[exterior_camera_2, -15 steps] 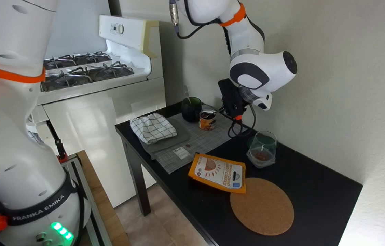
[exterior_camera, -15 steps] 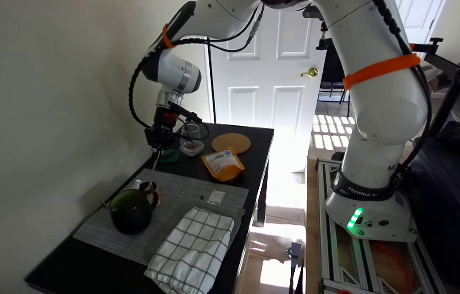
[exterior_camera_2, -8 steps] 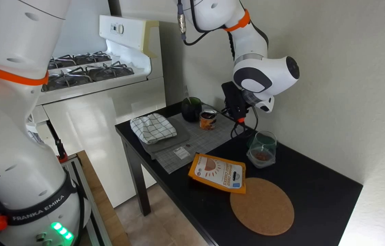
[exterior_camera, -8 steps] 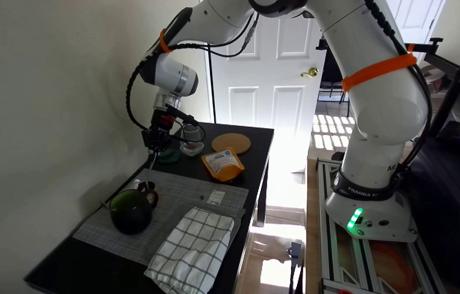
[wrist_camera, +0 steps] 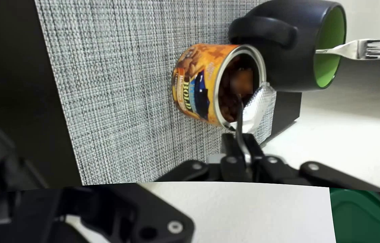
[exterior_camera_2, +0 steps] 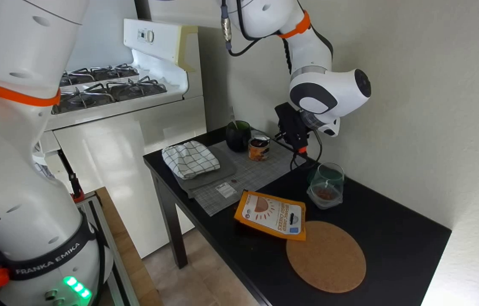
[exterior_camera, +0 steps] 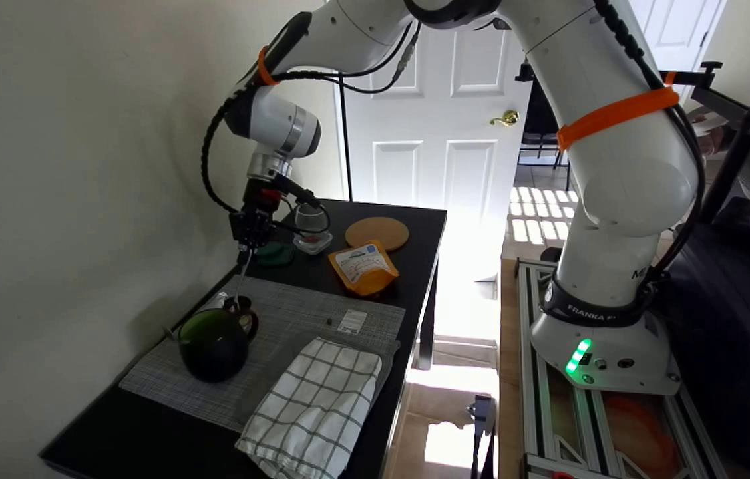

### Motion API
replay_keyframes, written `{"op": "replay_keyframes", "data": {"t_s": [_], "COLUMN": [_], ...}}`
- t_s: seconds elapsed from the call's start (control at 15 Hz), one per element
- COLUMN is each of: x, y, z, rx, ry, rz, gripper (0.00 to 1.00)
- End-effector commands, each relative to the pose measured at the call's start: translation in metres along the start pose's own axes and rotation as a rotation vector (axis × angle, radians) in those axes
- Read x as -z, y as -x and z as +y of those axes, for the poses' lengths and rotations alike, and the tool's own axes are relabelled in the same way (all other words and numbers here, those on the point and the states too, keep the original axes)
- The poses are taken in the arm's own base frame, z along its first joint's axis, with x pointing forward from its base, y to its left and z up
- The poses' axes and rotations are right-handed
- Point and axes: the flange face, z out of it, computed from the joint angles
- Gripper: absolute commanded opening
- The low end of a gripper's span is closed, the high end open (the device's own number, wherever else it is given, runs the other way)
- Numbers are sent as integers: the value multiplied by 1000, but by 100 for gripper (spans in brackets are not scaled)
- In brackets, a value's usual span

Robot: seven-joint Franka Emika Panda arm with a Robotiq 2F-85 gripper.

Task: Put the spoon in the can then remove some contents from the can and put them in the glass cup on the right.

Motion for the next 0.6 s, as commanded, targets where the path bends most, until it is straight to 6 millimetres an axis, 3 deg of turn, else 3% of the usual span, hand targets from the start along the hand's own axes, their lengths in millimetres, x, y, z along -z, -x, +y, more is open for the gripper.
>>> {"op": "replay_keyframes", "data": {"t_s": [0.0, 0.4, 0.47, 0.53], "x": [-4, -3, -2, -1], "y": [1, 3, 3, 3], "z": [5, 9, 11, 11], "rx": [47, 112, 114, 114], "ry": [-55, -33, -33, -31], "rz": [0, -4, -4, -3], "gripper": [2, 2, 8, 8]}}
